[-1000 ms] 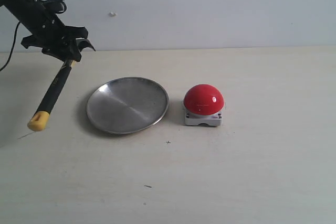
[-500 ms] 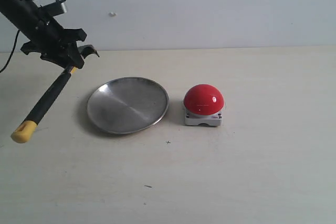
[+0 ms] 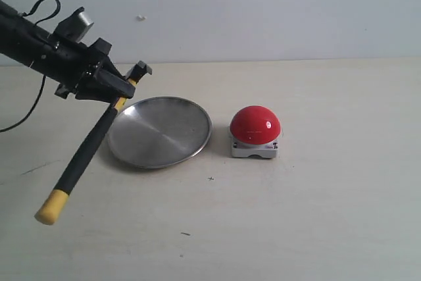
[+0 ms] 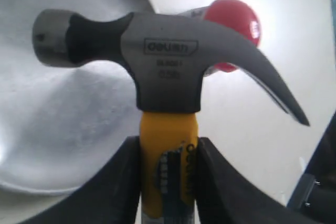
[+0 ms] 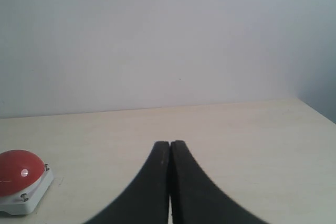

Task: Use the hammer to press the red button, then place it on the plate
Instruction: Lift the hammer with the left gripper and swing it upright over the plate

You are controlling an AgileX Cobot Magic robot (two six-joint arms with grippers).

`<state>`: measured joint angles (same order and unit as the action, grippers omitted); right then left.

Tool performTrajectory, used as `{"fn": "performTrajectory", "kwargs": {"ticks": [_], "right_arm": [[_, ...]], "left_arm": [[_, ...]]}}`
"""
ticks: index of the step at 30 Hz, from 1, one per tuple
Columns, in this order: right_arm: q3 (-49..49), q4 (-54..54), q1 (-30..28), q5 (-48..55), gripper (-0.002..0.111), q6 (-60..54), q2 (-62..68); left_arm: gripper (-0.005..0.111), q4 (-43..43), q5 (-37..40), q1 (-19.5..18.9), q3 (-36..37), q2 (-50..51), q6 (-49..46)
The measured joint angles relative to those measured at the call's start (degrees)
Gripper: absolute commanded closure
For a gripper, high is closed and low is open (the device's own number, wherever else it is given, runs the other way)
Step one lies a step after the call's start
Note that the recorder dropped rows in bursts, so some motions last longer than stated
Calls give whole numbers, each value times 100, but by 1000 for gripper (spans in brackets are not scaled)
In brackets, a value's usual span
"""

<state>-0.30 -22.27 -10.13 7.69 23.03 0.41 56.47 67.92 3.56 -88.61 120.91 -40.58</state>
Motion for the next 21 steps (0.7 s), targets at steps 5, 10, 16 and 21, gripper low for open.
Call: {"fn": "performTrajectory", "kwargs": {"ticks": [5,10,16,21], "right_arm": [[0,0,0,0,108,0,0],[0,0,0,0,108,0,0],[0,0,0,0,108,0,0],[0,0,0,0,108,0,0]], "left_arm": [[107,1325,-82,0,952,-288,-1132],[107,2590,-54,0,1818,-303,-2113],[107,3627,-44,0,2483,-303,-2843],[107,4000,-91,0,2945,-303,-3226]]}}
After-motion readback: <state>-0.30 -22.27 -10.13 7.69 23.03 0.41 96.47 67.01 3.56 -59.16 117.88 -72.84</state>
